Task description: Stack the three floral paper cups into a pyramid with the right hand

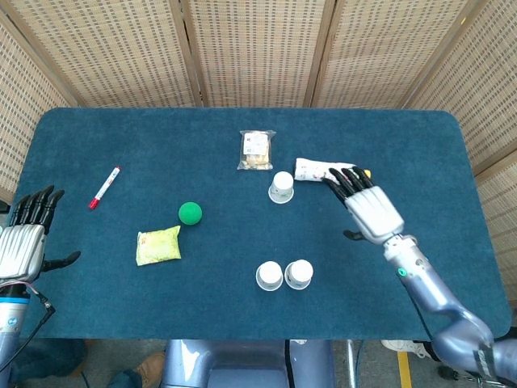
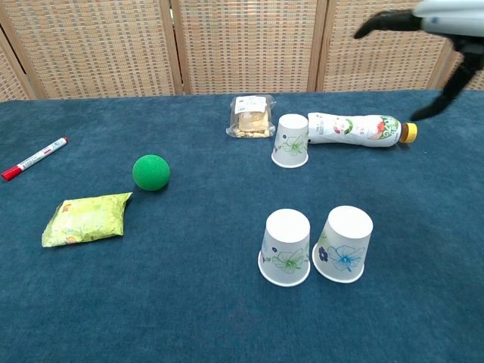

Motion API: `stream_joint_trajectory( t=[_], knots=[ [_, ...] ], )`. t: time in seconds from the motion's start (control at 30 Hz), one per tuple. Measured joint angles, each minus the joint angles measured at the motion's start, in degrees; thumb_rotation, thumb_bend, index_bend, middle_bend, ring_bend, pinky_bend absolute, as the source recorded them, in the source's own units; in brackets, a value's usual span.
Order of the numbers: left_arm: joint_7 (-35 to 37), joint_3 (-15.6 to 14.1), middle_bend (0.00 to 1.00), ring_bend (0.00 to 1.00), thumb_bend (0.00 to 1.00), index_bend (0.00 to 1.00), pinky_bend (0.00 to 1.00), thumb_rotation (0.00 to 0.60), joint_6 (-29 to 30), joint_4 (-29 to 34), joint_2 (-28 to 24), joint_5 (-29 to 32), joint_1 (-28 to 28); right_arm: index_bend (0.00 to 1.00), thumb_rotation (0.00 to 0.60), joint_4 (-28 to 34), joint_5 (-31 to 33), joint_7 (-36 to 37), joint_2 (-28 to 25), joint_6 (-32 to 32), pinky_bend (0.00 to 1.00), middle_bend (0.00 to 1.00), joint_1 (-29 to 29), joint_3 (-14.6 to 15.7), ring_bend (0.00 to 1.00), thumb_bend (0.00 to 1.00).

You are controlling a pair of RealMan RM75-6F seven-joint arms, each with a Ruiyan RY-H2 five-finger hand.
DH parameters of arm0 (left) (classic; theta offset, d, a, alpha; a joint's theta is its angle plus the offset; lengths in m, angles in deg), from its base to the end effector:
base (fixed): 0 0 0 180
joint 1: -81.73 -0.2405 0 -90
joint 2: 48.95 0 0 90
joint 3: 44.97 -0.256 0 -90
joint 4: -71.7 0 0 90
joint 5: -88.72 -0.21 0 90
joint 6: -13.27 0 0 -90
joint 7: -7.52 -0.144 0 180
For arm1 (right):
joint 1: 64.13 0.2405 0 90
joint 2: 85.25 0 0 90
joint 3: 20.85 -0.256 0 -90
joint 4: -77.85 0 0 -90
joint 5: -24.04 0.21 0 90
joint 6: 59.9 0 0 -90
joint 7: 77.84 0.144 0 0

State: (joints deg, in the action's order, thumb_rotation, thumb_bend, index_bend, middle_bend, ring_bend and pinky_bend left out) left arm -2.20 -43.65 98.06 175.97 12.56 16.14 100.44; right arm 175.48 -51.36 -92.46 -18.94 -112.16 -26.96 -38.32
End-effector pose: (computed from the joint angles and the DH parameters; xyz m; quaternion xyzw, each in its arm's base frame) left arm -0.2574 0.2371 0.1597 -0.5921 -0.3836 -0.3977 0.5866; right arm -0.1417 -0.3521 0.1077 0.7528 -0.2851 0.3994 0.4387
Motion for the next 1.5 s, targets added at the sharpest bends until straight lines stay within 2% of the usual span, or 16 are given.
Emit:
stream_joint_trajectory(
  t=[0.1, 0.23, 0.33, 0.53, 0.73, 0.9, 1.03, 1.23, 1.37, 1.5],
  knots=[
    [0.31, 0.73, 0.0, 0.0, 0.0, 0.0, 0.0, 0.6, -1.69, -0.26, -0.11, 0.54, 0.08, 0.13, 0.6, -2.63, 7.51, -2.18, 4.1, 4.43, 0.09, 0.1, 6.8, -2.49, 0.01, 0.0],
    [0.38, 1.79, 0.0, 0.0, 0.0, 0.0, 0.0, 0.6, -4.07, -1.11, 0.3, 1.53, 0.6, 0.13, 0.6, -10.98, 18.08, -4.62, 12.02, 9.5, 0.14, 0.13, 16.15, -4.72, 0.07, 0.05],
    [0.45, 2.79, 0.0, 0.0, 0.0, 0.0, 0.0, 0.6, -5.07, -1.58, 0.52, 2.55, 0.84, 0.13, 0.6, -18.41, 22.92, -5.99, 17.49, 12.41, 0.15, 0.14, 21.48, -5.1, 0.09, 0.1],
    [0.8, 3.48, 0.0, 0.0, 0.0, 0.0, 0.0, 0.6, -6.89, -1.87, 0.29, 3.49, 0.73, 0.14, 0.6, -32.4, 27.78, -7.8, 26.88, 16.51, 0.17, 0.18, 27.73, -3.97, 0.13, 0.14],
    [0.86, 3.64, 0.0, 0.0, 0.0, 0.0, 0.0, 0.6, -8.81, -1.75, -0.15, 4.16, 0.67, 0.19, 0.6, -40.92, 28.99, -7.55, 32.13, 18.31, 0.2, 0.23, 30.28, -1.97, 0.18, 0.19],
    [0.6, 3.77, 0.0, 0.0, 0.0, 0.0, 0.0, 0.6, -10.67, -1.64, -0.53, 5.03, 0.76, 0.26, 0.6, -47.09, 28.75, -6.42, 34.98, 18.76, 0.25, 0.27, 30.69, -0.84, 0.22, 0.21],
    [-0.05, 3.93, 0.0, 0.0, 0.0, 0.0, 0.0, 0.6, -10.52, -1.33, -0.48, 4.98, 0.5, 0.28, 0.6, -50.59, 28.14, -4.67, 36.49, 19.36, 0.26, 0.33, 30.71, -0.33, 0.28, 0.23],
    [-0.25, 4.03, 0.0, 0.0, 0.0, 0.0, 0.0, 0.6, -10.82, -0.7, -0.65, 4.59, 0.14, 0.32, 0.6, -53.37, 26.89, -2.57, 37.51, 19.24, 0.43, 0.4, 30.43, -0.36, 0.35, 0.28],
    [-0.78, 4.05, 0.0, 0.0, 0.0, 0.0, 0.0, 0.6, -11.14, -0.46, -0.65, 4.54, 0.08, 0.44, 0.6, -55.31, 26.6, -2.16, 38.22, 19.31, 0.51, 0.46, 30.37, -0.4, 0.42, 0.38],
    [-1.2, 3.88, 0.0, 0.0, 0.0, 0.0, 0.0, 0.6, -11.28, -0.16, -0.63, 3.95, -0.04, 0.53, 0.6, -57.07, 27.03, -1.91, 39.03, 19.6, 0.59, 0.54, 30.29, -0.8, 0.51, 0.43]
  ],
)
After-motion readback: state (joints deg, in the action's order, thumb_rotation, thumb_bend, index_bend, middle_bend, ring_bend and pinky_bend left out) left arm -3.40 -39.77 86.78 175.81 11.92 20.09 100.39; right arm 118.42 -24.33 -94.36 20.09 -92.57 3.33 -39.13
